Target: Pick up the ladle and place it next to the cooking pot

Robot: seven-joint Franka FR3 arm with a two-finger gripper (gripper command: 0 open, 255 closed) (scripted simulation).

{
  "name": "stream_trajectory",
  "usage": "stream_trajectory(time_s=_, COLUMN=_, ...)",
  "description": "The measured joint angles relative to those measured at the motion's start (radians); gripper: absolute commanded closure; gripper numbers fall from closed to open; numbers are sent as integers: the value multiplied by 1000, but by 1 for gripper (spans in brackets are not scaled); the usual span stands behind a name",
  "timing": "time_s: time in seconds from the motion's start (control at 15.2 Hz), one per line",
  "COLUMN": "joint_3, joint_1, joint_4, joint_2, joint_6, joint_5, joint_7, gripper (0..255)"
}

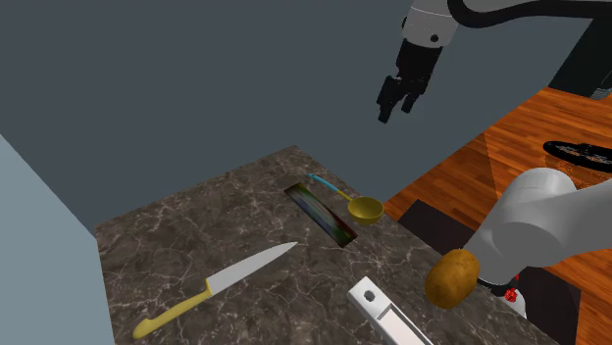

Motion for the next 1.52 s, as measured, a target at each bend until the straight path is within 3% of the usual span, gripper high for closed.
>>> stream_trajectory(time_s=0.46, joint_3=78, joint_1=31, joint_4=-145, joint_2=-23, joint_6=134, joint_5=50, joint_7=76, gripper=0)
stream_trajectory(time_s=1.06, joint_3=253, joint_1=103, joint_4=-310, joint_2=74, joint_6=421, joint_5=154, joint_7=231, gripper=0)
stream_trajectory(time_s=1.52, joint_3=291, joint_1=107, joint_4=-364, joint_2=147, joint_6=552, joint_5=172, joint_7=249, gripper=0)
